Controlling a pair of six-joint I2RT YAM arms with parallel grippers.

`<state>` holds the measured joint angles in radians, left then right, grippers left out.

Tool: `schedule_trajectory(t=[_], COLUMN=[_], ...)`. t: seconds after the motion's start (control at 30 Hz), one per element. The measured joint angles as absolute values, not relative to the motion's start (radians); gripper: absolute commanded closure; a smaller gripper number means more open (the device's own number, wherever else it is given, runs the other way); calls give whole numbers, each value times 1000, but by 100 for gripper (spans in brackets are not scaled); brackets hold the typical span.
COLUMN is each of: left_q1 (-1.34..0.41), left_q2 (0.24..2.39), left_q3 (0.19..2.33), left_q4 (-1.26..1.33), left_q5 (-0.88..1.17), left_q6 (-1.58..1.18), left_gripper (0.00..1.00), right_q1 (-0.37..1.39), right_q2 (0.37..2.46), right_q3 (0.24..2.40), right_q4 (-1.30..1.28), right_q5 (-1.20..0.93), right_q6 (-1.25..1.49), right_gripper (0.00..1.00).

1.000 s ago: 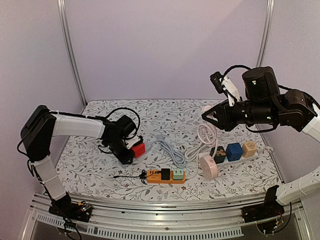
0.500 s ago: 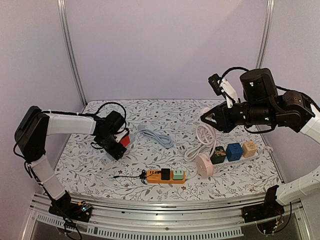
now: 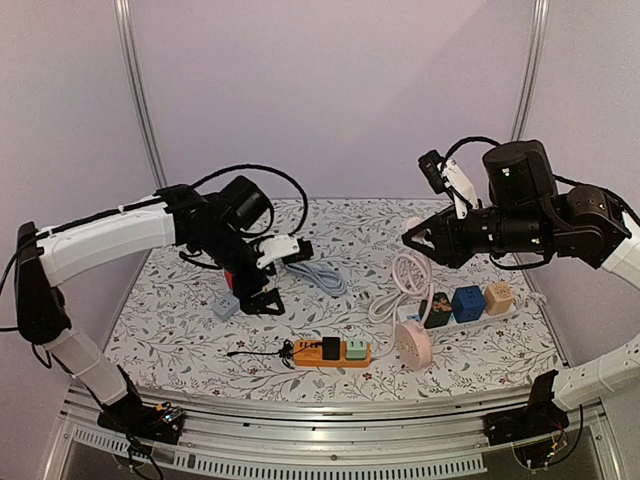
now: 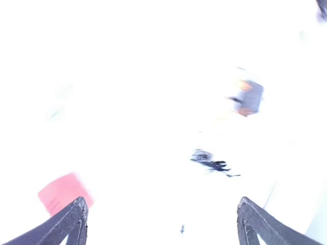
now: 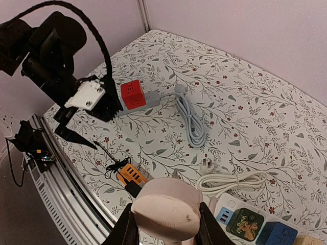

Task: Insert the plug
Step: Adjust the socket at the center of the board.

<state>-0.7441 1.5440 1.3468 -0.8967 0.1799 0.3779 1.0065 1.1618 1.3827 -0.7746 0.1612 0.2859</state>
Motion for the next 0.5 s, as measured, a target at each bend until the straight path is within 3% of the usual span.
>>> schedule_trajectory(t=[0.2, 0.43, 0.5], left_q1=[-1009, -1057, -1057], left_q2=[1780, 1894, 1905], left_q3=[1391, 1389, 1378], left_q4=[-977, -904, -858], left_q5=[190, 106, 83], left_q6=[564, 637, 642], left_gripper=[1, 1, 5], right_q1=[1007, 1007, 1007], right_q2=[1142, 1097, 1093], right_q3=[1368, 1322, 1320], right_q4=[-756, -745, -740], right_q5=[154, 154, 154], right_q6=[288, 302, 306], right_gripper=[100, 100, 100])
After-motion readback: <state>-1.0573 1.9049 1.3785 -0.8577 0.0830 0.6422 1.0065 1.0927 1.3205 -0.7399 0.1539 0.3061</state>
